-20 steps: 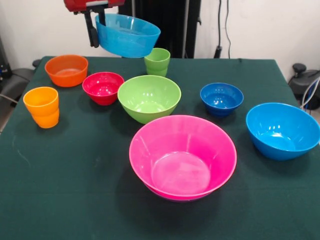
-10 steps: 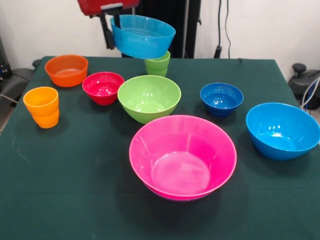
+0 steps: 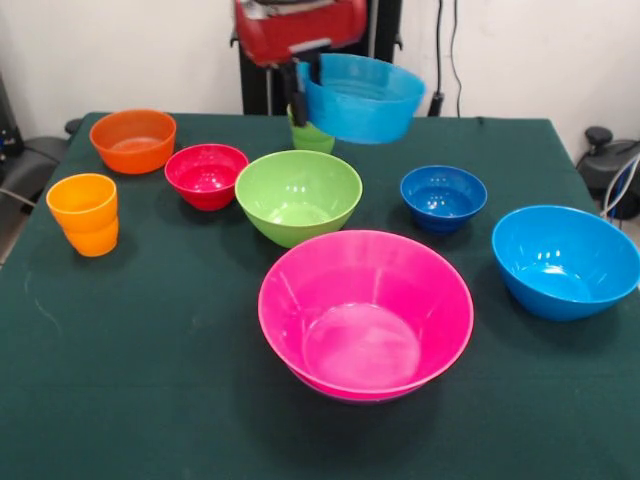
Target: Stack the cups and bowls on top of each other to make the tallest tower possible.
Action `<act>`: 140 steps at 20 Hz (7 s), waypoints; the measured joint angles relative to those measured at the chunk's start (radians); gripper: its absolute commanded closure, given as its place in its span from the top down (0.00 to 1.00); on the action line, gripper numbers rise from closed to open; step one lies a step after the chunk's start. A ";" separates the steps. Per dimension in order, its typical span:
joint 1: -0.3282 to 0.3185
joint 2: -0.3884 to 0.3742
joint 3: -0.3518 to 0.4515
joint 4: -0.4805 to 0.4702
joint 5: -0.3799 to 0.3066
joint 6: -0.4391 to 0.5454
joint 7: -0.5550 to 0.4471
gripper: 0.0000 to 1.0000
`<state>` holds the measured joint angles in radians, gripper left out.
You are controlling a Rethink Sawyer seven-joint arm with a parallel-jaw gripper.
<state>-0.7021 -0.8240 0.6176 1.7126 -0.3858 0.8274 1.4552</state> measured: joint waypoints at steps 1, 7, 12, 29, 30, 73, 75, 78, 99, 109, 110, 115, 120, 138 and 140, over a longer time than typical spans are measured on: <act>0.029 0.016 -0.006 -0.021 0.004 0.000 0.011 0.00; 0.120 0.087 -0.009 -0.119 0.024 0.000 0.046 0.00; 0.150 0.125 -0.019 -0.180 0.035 0.005 0.052 0.00; 0.199 0.308 -0.054 -0.522 0.048 0.196 0.052 0.00; 0.199 0.326 -0.054 -0.555 0.048 0.221 0.052 0.00; 0.095 0.442 -0.054 -0.706 0.029 0.298 0.052 0.00; 0.090 0.442 -0.054 -0.698 0.029 0.287 0.052 0.00; 0.078 0.441 -0.054 -0.658 0.027 0.238 0.052 0.00; 0.074 0.442 -0.054 -0.444 0.016 0.049 0.052 1.00; 0.077 0.431 -0.054 -0.437 0.013 0.049 0.052 1.00; 0.077 0.428 -0.054 -0.436 0.013 0.049 0.052 1.00; 0.076 0.407 -0.054 -0.434 0.013 0.049 0.052 1.00; 0.074 0.381 -0.054 -0.430 0.013 0.049 0.052 1.00; 0.060 0.249 -0.054 -0.471 0.011 0.259 0.052 1.00; 0.060 0.250 -0.054 -0.490 0.009 0.287 0.052 1.00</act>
<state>-0.6424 -0.5737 0.5637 1.2229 -0.3766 1.1140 1.5072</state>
